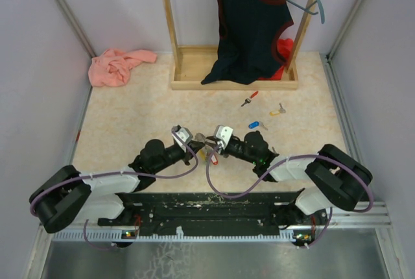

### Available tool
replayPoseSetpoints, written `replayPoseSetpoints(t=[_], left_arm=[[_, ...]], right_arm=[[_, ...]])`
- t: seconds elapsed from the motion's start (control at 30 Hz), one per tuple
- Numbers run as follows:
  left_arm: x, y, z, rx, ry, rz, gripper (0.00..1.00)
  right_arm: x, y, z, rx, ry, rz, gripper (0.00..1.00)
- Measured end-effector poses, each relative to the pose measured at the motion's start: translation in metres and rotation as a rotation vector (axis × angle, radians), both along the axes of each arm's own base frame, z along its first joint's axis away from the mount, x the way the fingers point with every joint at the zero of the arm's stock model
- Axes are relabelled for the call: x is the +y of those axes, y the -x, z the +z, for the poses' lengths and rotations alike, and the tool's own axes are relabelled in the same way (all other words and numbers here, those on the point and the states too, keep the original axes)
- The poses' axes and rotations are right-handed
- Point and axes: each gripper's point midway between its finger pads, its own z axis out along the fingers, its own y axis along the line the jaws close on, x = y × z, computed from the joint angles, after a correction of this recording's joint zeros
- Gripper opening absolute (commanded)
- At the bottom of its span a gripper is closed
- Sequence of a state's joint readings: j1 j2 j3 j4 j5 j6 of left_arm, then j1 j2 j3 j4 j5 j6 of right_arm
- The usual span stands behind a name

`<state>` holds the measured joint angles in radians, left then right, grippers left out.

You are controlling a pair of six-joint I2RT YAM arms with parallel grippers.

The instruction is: Put the keys on the keyring

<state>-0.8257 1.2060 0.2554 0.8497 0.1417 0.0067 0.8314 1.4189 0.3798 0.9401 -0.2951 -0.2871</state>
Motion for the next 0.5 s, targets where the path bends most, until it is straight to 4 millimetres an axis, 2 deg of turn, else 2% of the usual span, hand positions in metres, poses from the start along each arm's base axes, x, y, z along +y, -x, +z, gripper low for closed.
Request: replayPoseSetpoints(t=[0.27, 0.5], left_arm=[[-0.0030, 0.0023, -0.0027, 0.033, 0.013, -0.001, 0.01], [-0.0033, 0.0037, -0.0009, 0.064, 0.036, 0.004, 0.02]], right_arm=[[0.0015, 0.0010, 0.0023, 0.006, -0.014, 0.001, 0.14], [0.0018, 0.0007, 0.0009, 0.008, -0.014, -0.001, 0.00]])
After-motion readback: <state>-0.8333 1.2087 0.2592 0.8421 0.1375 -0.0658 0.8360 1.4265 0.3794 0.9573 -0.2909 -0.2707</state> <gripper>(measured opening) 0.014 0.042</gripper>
